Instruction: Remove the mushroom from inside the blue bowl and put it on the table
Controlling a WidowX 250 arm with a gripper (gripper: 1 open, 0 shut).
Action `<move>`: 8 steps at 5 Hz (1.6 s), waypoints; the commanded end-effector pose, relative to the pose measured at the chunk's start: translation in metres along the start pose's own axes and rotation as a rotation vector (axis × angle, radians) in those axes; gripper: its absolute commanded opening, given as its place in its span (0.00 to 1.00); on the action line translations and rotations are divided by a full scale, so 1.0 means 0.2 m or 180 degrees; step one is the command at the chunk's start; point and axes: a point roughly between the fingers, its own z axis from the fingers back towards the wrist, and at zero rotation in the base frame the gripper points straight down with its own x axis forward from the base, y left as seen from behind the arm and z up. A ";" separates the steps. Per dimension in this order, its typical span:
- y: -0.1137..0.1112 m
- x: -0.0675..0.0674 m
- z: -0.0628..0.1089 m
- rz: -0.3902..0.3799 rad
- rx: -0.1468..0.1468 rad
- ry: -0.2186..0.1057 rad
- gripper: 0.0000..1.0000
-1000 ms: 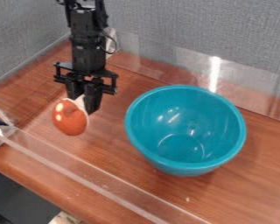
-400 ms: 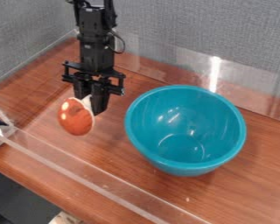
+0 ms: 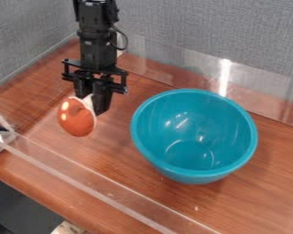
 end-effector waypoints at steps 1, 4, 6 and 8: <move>0.03 0.01 0.15 -0.0030 0.0071 -0.0332 0.00; 0.10 -0.04 0.20 0.0036 0.0072 -0.0345 1.00; 0.10 -0.08 0.18 0.0076 0.0105 -0.0353 1.00; 0.11 -0.08 0.18 0.0119 0.0161 -0.0366 1.00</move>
